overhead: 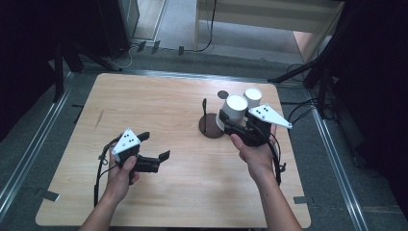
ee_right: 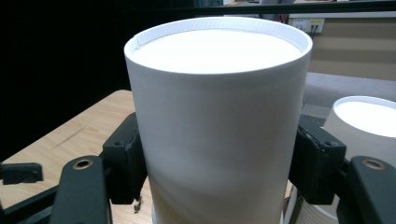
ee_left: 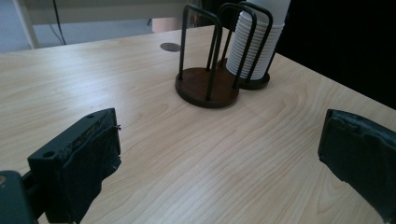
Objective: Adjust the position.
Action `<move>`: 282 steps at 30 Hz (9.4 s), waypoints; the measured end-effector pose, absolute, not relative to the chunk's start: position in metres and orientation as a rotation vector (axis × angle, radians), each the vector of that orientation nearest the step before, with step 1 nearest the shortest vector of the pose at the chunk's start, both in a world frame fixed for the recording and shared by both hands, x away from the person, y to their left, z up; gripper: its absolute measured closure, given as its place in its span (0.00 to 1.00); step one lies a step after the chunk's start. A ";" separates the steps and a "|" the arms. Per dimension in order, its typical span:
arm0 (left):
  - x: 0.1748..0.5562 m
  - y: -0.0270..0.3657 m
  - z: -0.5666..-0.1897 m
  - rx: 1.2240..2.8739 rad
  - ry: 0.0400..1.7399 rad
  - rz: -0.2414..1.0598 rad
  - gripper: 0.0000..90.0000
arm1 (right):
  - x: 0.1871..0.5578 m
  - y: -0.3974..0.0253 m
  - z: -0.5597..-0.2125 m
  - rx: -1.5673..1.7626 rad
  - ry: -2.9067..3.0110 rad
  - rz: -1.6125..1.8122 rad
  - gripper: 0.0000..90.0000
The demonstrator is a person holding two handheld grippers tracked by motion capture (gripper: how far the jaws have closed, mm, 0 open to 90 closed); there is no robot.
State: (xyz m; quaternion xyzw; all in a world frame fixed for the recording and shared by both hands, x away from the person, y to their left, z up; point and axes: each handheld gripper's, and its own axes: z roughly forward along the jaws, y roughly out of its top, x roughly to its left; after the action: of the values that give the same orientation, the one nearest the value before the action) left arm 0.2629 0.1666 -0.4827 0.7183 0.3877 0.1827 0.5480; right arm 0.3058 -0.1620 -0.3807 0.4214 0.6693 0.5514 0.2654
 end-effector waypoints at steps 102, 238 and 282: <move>0.259 0.093 -0.466 1.678 0.614 0.608 0.25 | 0.272 -0.085 -0.417 1.074 2.076 1.529 0.18; 0.258 0.132 -0.460 1.735 0.813 0.328 0.38 | 0.235 -0.079 -0.509 0.463 1.927 0.987 0.17; 0.261 0.150 -0.474 1.311 0.690 0.671 0.38 | 0.248 -0.103 -0.483 0.840 1.812 1.102 0.29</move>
State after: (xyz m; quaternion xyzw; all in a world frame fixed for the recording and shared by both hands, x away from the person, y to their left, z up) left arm 0.2615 0.1503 -0.4744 0.5857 0.3083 0.2998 0.6870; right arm 0.2482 -0.1027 -0.4829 0.3349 0.7219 0.4390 0.4172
